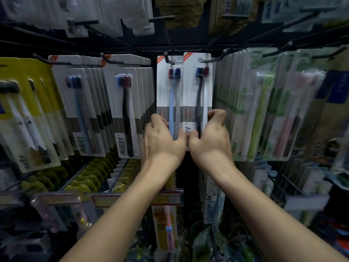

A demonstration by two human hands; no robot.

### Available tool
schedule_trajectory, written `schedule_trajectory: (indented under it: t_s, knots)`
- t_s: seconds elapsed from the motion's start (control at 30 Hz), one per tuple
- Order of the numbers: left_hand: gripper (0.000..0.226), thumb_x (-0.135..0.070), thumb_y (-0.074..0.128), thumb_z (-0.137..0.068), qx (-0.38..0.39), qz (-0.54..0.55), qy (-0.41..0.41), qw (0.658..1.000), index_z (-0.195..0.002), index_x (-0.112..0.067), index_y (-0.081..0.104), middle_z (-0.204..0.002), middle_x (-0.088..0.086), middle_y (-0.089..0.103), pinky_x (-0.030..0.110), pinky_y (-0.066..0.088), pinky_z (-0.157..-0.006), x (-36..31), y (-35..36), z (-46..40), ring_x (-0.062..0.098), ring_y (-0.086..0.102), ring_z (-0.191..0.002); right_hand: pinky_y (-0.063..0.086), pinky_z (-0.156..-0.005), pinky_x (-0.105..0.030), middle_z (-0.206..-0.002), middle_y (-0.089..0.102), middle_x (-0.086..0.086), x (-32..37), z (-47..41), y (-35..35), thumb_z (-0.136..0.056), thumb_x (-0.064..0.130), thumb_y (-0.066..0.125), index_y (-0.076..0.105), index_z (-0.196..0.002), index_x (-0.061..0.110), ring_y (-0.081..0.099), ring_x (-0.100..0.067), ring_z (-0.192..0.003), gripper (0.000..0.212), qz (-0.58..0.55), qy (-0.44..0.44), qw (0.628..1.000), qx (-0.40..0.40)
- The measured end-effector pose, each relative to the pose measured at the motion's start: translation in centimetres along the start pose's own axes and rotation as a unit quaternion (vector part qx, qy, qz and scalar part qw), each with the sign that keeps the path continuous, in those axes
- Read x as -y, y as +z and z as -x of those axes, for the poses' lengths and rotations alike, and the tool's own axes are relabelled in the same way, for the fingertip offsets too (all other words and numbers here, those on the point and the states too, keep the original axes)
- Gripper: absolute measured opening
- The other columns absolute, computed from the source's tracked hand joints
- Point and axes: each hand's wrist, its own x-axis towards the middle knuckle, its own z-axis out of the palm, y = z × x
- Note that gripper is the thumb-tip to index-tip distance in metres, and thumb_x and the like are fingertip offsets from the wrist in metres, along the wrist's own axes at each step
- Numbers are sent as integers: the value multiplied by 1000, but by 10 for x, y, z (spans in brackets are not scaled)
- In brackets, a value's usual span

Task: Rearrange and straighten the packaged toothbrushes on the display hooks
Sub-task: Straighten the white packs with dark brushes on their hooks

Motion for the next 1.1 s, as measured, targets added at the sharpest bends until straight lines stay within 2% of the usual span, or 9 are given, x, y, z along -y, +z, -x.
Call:
schedule_trajectory:
  t_s: [0.1, 0.2, 0.33, 0.47, 0.6, 0.8, 1.03, 1.1]
  knots:
    - [39, -47, 68, -92, 0, 5, -4, 1000, -108, -22, 42, -108, 1, 51, 37, 45, -79, -1, -3, 7, 24, 52, -92, 38, -77, -35, -128, 55, -8, 1, 6, -4, -98, 28, 62, 32, -132, 20, 59, -29, -106, 46, -7, 4, 1000, 4]
    - [38, -48, 68, -92, -1, 13, -9, 1000, -107, -24, 42, -106, 0, 51, 39, 49, -80, -2, -6, 13, 23, 53, -92, 38, -77, -34, -127, 55, -8, 2, 12, -8, -98, 27, 62, 33, -134, 18, 52, -22, -96, 47, -15, 1, 1000, 1]
    - [39, -48, 68, -92, 0, 22, -9, 1000, -108, -24, 42, -106, -1, 51, 36, 45, -79, -5, -10, 22, 22, 52, -93, 44, -77, -38, -122, 59, -10, 2, 22, -13, -97, 25, 62, 32, -126, 19, 62, -32, -101, 42, -27, -7, 1000, -11]
    - [38, -47, 67, -93, 5, 31, -1, 1000, -110, -24, 41, -109, -2, 50, 36, 45, -80, -4, -15, 32, 21, 53, -93, 53, -81, -46, -122, 58, -11, 2, 33, -18, -97, 25, 60, 28, -121, 23, 63, -31, -101, 39, -20, -15, 1000, -12]
    - [37, -46, 65, -96, 14, 25, 3, 1000, -112, -27, 38, -111, -5, 46, 33, 42, -79, -4, -20, 41, 16, 49, -94, 45, -74, -36, -120, 53, -6, -4, 39, -25, -99, 26, 59, 24, -118, 26, 56, -21, -92, 40, -13, -26, 1000, -6]
    - [38, -48, 66, -95, 4, 18, 2, 1000, -113, -29, 38, -109, -6, 46, 36, 48, -86, -3, -28, 49, 16, 52, -95, 40, -79, -32, -127, 50, -3, -8, 46, -33, -99, 28, 62, 26, -125, 24, 47, -13, -95, 44, -7, -40, 999, -8]
    - [39, -48, 70, -92, -15, 18, 15, 1000, -111, -28, 42, -107, -9, 49, 28, 38, -77, 9, -31, 56, -8, 45, -83, 41, -74, -30, -119, 50, 0, -16, 54, -36, -98, 28, 65, 23, -120, 30, 56, -15, -93, 48, -24, -67, 997, 9]
    - [40, -48, 71, -92, -19, 18, 21, 999, -111, -28, 42, -107, -9, 49, 27, 38, -77, 11, -31, 58, -6, 45, -82, 40, -73, -30, -116, 49, 1, -19, 55, -36, -96, 25, 67, 23, -119, 30, 55, -10, -88, 50, -27, -73, 997, 9]
